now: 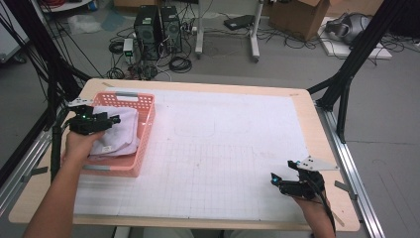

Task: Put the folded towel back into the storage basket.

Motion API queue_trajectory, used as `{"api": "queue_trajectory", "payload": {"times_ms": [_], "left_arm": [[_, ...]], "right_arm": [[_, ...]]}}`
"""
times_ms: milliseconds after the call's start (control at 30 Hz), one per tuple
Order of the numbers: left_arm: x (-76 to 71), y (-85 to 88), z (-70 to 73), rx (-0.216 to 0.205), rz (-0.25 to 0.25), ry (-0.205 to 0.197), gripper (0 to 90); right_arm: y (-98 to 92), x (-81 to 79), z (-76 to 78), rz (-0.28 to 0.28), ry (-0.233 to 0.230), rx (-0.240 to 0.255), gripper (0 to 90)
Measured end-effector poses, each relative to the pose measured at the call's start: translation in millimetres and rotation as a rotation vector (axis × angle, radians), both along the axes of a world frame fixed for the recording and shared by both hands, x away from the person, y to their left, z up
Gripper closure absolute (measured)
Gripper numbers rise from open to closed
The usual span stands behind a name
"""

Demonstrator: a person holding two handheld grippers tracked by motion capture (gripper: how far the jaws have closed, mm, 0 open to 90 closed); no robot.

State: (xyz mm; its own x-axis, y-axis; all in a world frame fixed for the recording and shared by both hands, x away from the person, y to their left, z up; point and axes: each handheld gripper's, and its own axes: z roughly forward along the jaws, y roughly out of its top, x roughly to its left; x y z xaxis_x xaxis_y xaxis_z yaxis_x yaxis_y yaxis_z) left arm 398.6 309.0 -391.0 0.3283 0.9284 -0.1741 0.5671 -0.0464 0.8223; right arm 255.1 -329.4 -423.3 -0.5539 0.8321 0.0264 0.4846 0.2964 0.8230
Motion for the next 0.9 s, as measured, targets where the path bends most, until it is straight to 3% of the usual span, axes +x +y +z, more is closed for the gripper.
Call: {"api": "queue_trajectory", "payload": {"times_ms": [67,167,233,367,433,467,533,633,767,900], "left_arm": [[4.3,-0.9,-7.3,0.053,0.014,0.043,42.0],[6.6,-5.0,-12.9,0.180,0.061,0.091,43.5],[7.8,-6.1,-14.5,0.203,0.074,0.128,43.5],[9.1,-4.1,-17.6,0.171,0.081,0.154,43.4],[11.3,-1.8,-20.0,0.103,0.069,0.172,40.6],[12.4,-1.9,-20.8,0.074,0.065,0.179,36.9],[13.2,-3.1,-21.3,0.068,0.057,0.182,28.2],[13.5,-8.4,-22.5,0.045,0.040,0.161,27.4],[12.7,-18.2,-23.7,-0.026,-0.028,0.111,31.0],[11.1,-13.9,-19.8,-0.025,-0.039,0.082,33.6]], "right_arm": [[-0.2,-0.1,-0.2,0.000,0.001,-0.001,18.4],[-1.5,-0.3,-0.6,-0.003,0.004,0.002,18.4],[-2.1,-0.2,-1.0,-0.005,0.005,0.003,18.4],[-0.5,-1.0,-1.1,-0.002,0.011,0.001,18.4],[-0.5,-0.9,-1.4,0.001,0.006,-0.004,18.4],[-0.6,-0.9,-1.4,-0.001,0.009,-0.005,18.5],[-1.6,-0.5,-1.4,-0.001,0.007,-0.004,18.5],[-2.0,0.1,-1.6,-0.004,0.006,-0.005,18.4],[-1.5,0.2,-1.9,-0.001,0.006,-0.008,18.4],[-2.6,0.0,-1.7,-0.005,0.005,-0.006,18.4]]}}
